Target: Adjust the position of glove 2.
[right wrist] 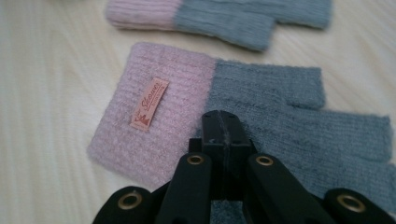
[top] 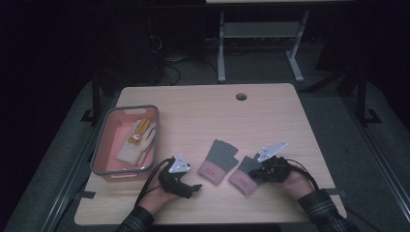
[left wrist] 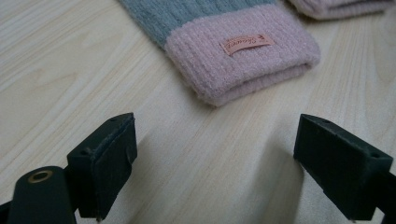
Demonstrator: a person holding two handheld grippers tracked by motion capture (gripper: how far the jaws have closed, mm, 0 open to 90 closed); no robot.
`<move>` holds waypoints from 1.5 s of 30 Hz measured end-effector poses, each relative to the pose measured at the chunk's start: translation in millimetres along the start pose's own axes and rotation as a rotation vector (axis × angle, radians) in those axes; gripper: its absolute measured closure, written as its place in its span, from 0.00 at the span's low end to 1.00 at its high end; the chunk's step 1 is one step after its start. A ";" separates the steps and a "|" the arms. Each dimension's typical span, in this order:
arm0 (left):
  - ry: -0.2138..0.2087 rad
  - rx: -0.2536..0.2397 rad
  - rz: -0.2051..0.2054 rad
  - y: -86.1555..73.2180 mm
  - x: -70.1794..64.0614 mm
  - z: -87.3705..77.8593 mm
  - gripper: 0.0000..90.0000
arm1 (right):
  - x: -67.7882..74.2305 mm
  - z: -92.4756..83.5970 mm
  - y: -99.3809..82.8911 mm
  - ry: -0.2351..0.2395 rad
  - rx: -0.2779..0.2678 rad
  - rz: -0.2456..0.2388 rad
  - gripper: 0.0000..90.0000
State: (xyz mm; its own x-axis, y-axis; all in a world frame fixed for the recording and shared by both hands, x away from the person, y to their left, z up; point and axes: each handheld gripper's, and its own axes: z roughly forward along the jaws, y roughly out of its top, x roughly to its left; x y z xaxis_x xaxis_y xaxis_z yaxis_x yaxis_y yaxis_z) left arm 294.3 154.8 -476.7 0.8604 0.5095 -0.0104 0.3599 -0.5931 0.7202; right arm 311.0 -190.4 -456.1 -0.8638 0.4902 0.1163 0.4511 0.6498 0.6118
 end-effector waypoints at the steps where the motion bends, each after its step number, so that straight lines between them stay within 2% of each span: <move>1: 0.000 0.001 0.001 0.0 -0.1 0.0 0.14 | 2.1 0.9 1.0 0.003 0.003 -0.012 1.00; 7: -0.003 -0.001 -0.001 0.1 0.6 0.1 0.14 | 15.3 10.0 9.7 0.037 0.001 -0.043 1.00; 9: -0.003 -0.002 -0.002 0.1 0.7 0.2 0.14 | 18.2 11.4 11.2 0.045 0.001 -0.044 1.00; 11: -0.004 -0.004 -0.002 0.0 1.1 0.2 0.14 | 18.5 12.4 12.0 0.041 0.003 -0.071 1.00; 12: -0.005 -0.004 -0.013 0.2 1.2 0.1 0.14 | 18.5 12.3 12.0 0.041 0.001 -0.072 1.00; 13: -0.005 -0.004 -0.013 0.2 1.2 0.1 0.14 | 18.9 10.8 12.0 0.040 -0.005 -0.062 0.99; 15: -0.019 -0.008 -0.046 3.3 3.1 -3.0 0.14 | 16.8 6.1 11.2 0.025 -0.021 -0.043 0.96; 16: -0.019 -0.006 -0.046 6.1 3.0 -4.9 0.14 | 14.0 2.4 9.6 0.015 -0.030 -0.035 0.95; 18: -0.010 -0.017 -0.051 9.0 2.1 -7.1 0.14 | 10.4 -3.2 5.6 -0.016 -0.052 -0.013 0.86; 20: -0.017 -0.048 -0.080 18.8 4.1 -10.9 0.15 | 5.2 -7.6 -0.5 -0.046 -0.067 0.017 0.75; 22: -0.018 -0.045 -0.093 26.0 6.5 -10.2 0.16 | 0.9 -10.9 -6.1 -0.076 -0.072 0.046 0.64; 23: -0.018 -0.045 -0.093 26.0 6.5 -10.2 0.20 | 0.9 -10.9 -6.1 -0.076 -0.072 0.046 0.64; 24: -0.019 -0.037 -0.091 30.4 8.7 -9.2 0.20 | -2.9 -12.7 -10.1 -0.087 -0.076 0.068 0.62; 25: -0.007 -0.027 -0.090 36.8 11.5 -8.0 0.26 | -7.0 -16.5 -15.0 -0.109 -0.082 0.082 0.56; 27: -0.001 -0.027 -0.094 40.0 13.4 -7.2 0.28 | -7.9 -18.6 -17.4 -0.107 -0.094 0.098 0.56; 28: -0.004 -0.041 -0.119 45.3 17.5 -4.5 0.36 | -8.1 -21.6 -21.9 -0.112 -0.097 0.108 0.56; 31: -0.004 -0.022 -0.129 52.1 25.0 1.2 0.41 | -6.9 -23.3 -25.7 -0.112 -0.089 0.114 0.57; 32: 0.004 -0.018 -0.126 54.1 27.6 4.1 0.49 | -5.0 -24.4 -29.0 -0.112 -0.090 0.109 0.58; 34: 0.013 -0.004 -0.126 57.5 31.7 9.3 0.54 | -4.5 -24.9 -29.8 -0.110 -0.091 0.106 0.60; 36: 0.001 0.016 -0.141 61.6 38.1 18.8 0.56 | -2.0 -26.9 -31.3 -0.092 -0.091 0.108 0.67; 39: -0.007 0.022 -0.155 62.9 39.2 25.8 0.57 | -0.4 -27.6 -31.7 -0.087 -0.091 0.102 0.70; 41: -0.020 0.038 -0.151 63.9 39.3 33.0 0.58 | 0.5 -27.9 -31.8 -0.081 -0.091 0.102 0.77; 42: -0.019 0.043 -0.160 64.5 38.4 39.1 0.58 | 1.3 -28.0 -32.2 -0.077 -0.089 0.096 0.84; 44: -0.027 0.049 -0.154 64.8 38.8 40.6 0.59 | 1.9 -28.1 -32.4 -0.071 -0.090 0.092 0.87; 45: -0.021 0.053 -0.163 64.9 37.3 43.9 0.60 | 3.7 -28.1 -32.3 -0.062 -0.090 0.090 0.92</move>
State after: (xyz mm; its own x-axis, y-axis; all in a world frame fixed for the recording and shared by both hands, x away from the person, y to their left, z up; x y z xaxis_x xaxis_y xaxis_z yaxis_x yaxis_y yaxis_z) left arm 365.6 107.9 -460.8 0.7965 0.5885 -0.1390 0.5130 -0.5359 0.6705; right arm 286.9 -225.8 -453.5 -0.8039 0.5811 0.1270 0.5019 0.5481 0.6691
